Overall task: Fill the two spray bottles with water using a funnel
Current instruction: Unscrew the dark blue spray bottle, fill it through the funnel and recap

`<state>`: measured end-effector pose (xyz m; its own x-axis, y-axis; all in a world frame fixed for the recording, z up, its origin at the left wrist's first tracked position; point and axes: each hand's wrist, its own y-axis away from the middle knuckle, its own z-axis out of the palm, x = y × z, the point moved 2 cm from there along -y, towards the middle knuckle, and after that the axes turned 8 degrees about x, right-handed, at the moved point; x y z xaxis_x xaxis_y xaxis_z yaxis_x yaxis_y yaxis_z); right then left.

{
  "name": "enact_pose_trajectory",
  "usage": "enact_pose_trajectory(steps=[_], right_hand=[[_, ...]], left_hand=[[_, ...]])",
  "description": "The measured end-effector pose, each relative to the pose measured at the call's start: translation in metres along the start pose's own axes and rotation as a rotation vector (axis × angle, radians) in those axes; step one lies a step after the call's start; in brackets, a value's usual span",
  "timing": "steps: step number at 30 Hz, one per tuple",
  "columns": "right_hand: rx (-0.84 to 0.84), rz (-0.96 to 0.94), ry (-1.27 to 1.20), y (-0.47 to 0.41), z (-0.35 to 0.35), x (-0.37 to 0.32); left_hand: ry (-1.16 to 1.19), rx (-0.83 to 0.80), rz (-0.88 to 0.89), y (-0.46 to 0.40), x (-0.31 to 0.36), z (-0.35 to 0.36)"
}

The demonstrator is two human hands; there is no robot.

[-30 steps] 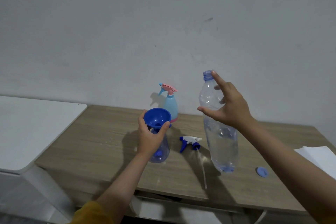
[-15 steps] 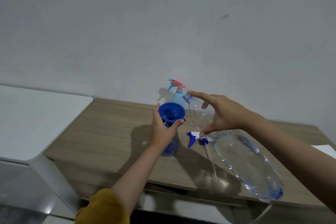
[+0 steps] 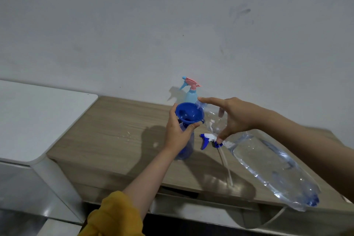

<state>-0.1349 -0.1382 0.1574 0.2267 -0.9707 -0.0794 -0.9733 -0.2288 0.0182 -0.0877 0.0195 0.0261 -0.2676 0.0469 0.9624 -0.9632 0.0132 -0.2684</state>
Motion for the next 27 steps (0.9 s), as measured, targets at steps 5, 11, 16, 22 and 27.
enact_pose_trajectory(steps=[5,11,16,22,27], right_hand=[[-0.038,0.001,0.054,0.000,-0.003,-0.005],[-0.092,0.012,0.065,-0.003,-0.008,-0.006],[-0.118,0.009,0.093,-0.003,-0.014,-0.014],[-0.134,0.001,0.094,-0.001,-0.014,-0.017],[-0.159,-0.024,0.105,0.000,-0.015,-0.021]], left_hand=[[0.004,-0.013,0.012,0.000,0.001,0.000],[0.005,-0.021,0.012,-0.001,0.003,-0.002],[-0.002,-0.025,0.026,0.000,0.005,-0.003],[-0.011,-0.034,0.026,0.002,0.009,-0.005],[-0.002,-0.043,0.020,0.003,0.010,-0.006]])
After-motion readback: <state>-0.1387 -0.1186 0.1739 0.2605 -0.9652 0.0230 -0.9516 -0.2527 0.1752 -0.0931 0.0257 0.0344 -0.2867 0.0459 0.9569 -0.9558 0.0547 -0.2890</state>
